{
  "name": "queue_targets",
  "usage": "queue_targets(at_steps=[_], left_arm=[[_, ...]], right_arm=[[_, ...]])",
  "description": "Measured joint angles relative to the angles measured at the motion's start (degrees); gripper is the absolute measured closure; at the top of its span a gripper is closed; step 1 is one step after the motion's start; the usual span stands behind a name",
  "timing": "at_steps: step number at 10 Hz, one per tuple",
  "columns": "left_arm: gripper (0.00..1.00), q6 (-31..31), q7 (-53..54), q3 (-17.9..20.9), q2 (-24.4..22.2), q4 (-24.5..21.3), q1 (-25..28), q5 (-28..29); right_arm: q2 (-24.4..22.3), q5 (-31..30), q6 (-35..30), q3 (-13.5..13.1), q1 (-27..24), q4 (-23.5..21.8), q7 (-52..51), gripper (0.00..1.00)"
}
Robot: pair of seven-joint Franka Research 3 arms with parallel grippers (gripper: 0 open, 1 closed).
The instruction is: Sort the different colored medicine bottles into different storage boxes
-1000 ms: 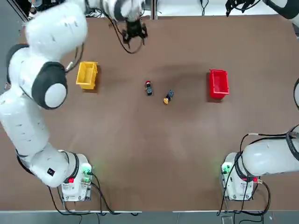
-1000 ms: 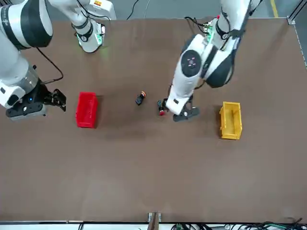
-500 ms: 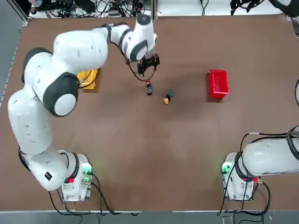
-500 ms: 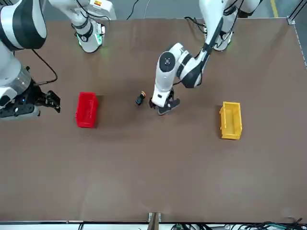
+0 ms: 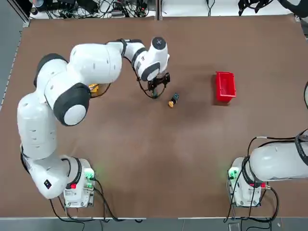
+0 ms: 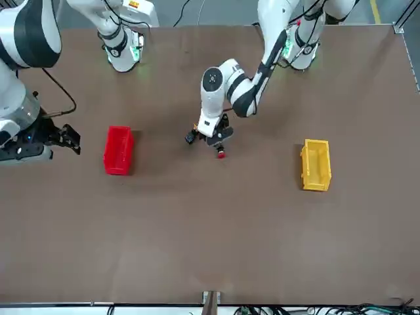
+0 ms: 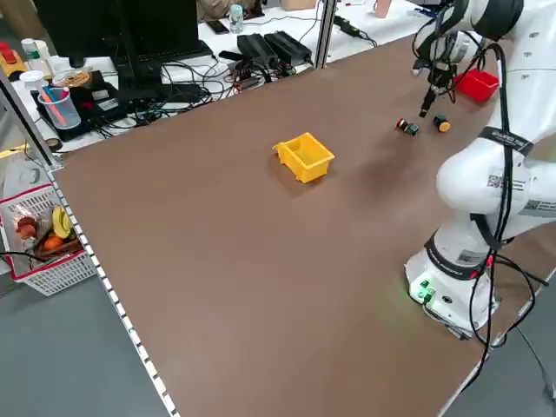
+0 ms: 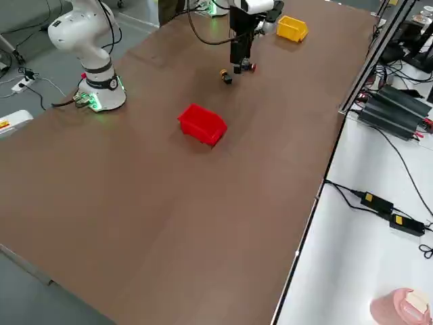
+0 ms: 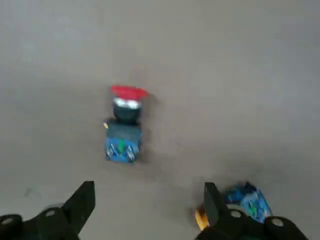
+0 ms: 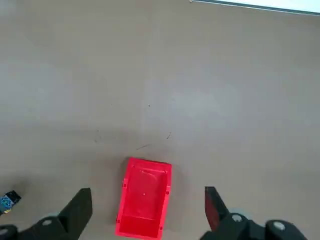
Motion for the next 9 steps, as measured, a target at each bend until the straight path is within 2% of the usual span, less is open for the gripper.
queue_targets(at_steps=[2, 5, 7, 9], left_arm=[[0.04, 0.1, -0.5, 0.0, 2.0, 4.5, -2.1, 3.6], [0.05, 0.0, 0.8, 0.0, 8.4, 11.1, -4.7, 10.0], [0.06, 0.3, 5.4, 0.0, 12.7, 15.8, -5.0, 10.9], [0.07, 0.3, 7.0, -0.1, 13.8, 17.7, -5.3, 10.9]], right_arm=[[0.0, 0.0, -0.2, 0.0, 0.0, -0.1, 0.0, 0.0], [0.0, 0.0, -0.2, 0.0, -0.1, -0.3, 0.0, 0.0], [0.0, 0.0, -0.3, 0.0, -0.1, -0.7, 0.0, 0.0], [0.0, 0.0, -0.3, 0.0, -0.1, -0.9, 0.0, 0.0]])
